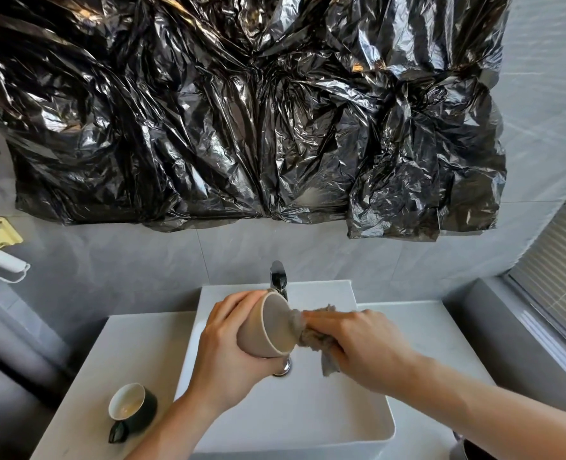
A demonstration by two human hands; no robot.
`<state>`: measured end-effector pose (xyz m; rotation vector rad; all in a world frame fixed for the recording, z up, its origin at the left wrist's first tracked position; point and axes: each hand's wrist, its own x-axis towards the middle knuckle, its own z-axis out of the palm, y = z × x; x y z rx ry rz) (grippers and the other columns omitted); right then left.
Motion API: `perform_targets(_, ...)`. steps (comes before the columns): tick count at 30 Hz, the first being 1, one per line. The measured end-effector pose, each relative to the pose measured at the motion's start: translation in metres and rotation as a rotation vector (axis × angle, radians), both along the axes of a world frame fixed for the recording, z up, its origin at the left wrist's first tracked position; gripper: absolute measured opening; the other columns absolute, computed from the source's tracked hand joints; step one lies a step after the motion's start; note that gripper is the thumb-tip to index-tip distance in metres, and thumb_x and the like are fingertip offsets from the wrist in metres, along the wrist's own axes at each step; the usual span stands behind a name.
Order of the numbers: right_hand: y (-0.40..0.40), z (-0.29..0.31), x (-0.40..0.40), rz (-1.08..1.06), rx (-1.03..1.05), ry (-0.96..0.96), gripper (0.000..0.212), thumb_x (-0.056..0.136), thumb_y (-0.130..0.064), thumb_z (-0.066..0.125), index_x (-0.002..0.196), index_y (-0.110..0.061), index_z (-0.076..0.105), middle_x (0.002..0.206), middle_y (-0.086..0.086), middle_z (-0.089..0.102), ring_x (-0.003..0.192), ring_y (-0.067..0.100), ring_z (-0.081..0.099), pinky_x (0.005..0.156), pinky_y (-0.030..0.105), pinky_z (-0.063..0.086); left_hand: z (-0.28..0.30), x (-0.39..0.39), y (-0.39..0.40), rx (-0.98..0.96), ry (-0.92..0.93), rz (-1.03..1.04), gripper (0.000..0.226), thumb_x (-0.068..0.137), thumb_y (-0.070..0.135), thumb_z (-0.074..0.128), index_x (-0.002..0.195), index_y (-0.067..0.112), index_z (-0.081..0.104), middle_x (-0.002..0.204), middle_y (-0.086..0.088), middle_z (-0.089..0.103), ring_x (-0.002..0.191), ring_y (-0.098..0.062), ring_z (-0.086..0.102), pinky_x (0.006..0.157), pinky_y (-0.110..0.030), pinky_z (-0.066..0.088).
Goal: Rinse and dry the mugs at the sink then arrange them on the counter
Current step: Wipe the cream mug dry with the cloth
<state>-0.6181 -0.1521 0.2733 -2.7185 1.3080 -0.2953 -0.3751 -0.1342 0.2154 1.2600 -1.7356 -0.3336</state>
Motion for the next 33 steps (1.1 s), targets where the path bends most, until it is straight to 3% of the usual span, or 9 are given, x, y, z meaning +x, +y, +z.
perform_targets(6, 0.006, 0.015, 0.005, -0.199, 0.206, -0.506, 0.057, 0.085, -0.005, 0.056, 0.117, -0.049, 0.069, 0.088, -0.026, 0.073, 0.066, -0.001, 0.067, 0.057, 0.02, 0.053, 0.003, -0.007, 0.003, 0.044, 0.061, -0.014, 0.088, 0.049, 0.033, 0.105, 0.128, 0.036, 0.067, 0.131, 0.015, 0.063, 0.122, -0.019, 0.063, 0.096, -0.036, 0.055)
perform_targets(10, 0.012, 0.017, 0.027, -0.285, 0.423, -0.535, 0.021, 0.094, -0.023, 0.052, 0.091, -0.027, 0.072, 0.066, -0.006, 0.076, 0.051, 0.012, 0.069, 0.051, 0.036, 0.06, 0.003, -0.017, 0.004, 0.017, -0.003, -0.032, 0.094, 0.048, 0.037, 0.105, 0.133, 0.034, 0.065, 0.133, 0.019, 0.061, 0.125, -0.015, 0.06, 0.1, -0.031, 0.053)
perform_targets(13, 0.003, 0.011, 0.035, -0.495, 0.794, -0.788, 0.031, 0.1, -0.028, 0.057, 0.09, -0.001, 0.068, 0.075, 0.008, 0.073, 0.067, 0.022, 0.068, 0.068, 0.05, 0.061, 0.002, -0.026, 0.005, -0.025, -0.104, -0.072, 0.098, 0.051, 0.038, 0.101, 0.14, 0.031, 0.062, 0.139, 0.022, 0.056, 0.13, -0.012, 0.055, 0.103, -0.029, 0.051)
perform_targets(16, 0.003, 0.017, 0.036, -0.641, 1.196, -1.033, 0.03, 0.102, -0.027, 0.061, 0.111, 0.0, 0.07, 0.097, 0.018, 0.077, 0.086, 0.029, 0.075, 0.072, 0.04, 0.061, 0.003, -0.032, 0.008, -0.028, -0.087, -0.096, 0.096, 0.054, 0.044, 0.099, 0.141, 0.029, 0.061, 0.14, 0.02, 0.055, 0.13, -0.012, 0.054, 0.106, -0.023, 0.048)
perform_targets(20, 0.009, 0.021, 0.036, -0.606, 1.452, -1.145, 0.039, 0.103, -0.032, 0.06, 0.125, -0.001, 0.068, 0.113, 0.02, 0.077, 0.101, 0.034, 0.076, 0.084, 0.043, 0.062, 0.005, -0.032, 0.008, -0.031, -0.081, -0.103, 0.093, 0.06, 0.049, 0.096, 0.143, 0.029, 0.059, 0.142, 0.021, 0.054, 0.131, -0.012, 0.054, 0.107, -0.018, 0.046)
perform_targets(22, 0.012, 0.023, 0.036, -0.536, 1.461, -1.176, 0.039, 0.103, -0.032, 0.059, 0.125, -0.002, 0.069, 0.116, 0.021, 0.076, 0.109, 0.035, 0.074, 0.098, 0.048, 0.059, 0.008, -0.03, 0.007, -0.045, -0.102, -0.11, 0.092, 0.06, 0.048, 0.094, 0.143, 0.03, 0.058, 0.143, 0.022, 0.052, 0.13, -0.01, 0.053, 0.106, -0.016, 0.045)
perform_targets(26, 0.022, 0.02, 0.035, -0.433, 1.251, -1.082, 0.023, 0.103, -0.018, 0.059, 0.107, -0.002, 0.074, 0.091, 0.016, 0.077, 0.08, 0.028, 0.074, 0.07, 0.036, 0.059, 0.008, -0.024, 0.004, -0.057, -0.16, -0.122, 0.09, 0.062, 0.047, 0.09, 0.144, 0.028, 0.059, 0.143, 0.021, 0.052, 0.128, -0.01, 0.053, 0.105, -0.017, 0.044)
perform_targets(30, 0.025, 0.02, 0.026, -0.278, 1.005, -0.896, 0.014, 0.09, -0.019, 0.062, 0.081, -0.011, 0.07, 0.08, 0.012, 0.069, 0.077, 0.026, 0.067, 0.076, 0.039, 0.053, 0.008, -0.019, -0.001, -0.038, -0.178, -0.119, 0.095, 0.057, 0.047, 0.093, 0.144, 0.031, 0.058, 0.142, 0.024, 0.051, 0.129, -0.007, 0.052, 0.106, -0.01, 0.039)
perform_targets(33, 0.025, 0.018, 0.019, -0.165, 0.718, -0.589, 0.016, 0.09, -0.016, 0.057, 0.076, -0.008, 0.055, 0.067, 0.012, 0.066, 0.061, 0.023, 0.061, 0.066, 0.035, 0.05, 0.007, -0.018, -0.003, -0.03, -0.193, -0.119, 0.101, 0.053, 0.042, 0.099, 0.144, 0.033, 0.057, 0.142, 0.026, 0.05, 0.129, -0.007, 0.052, 0.105, -0.01, 0.039)
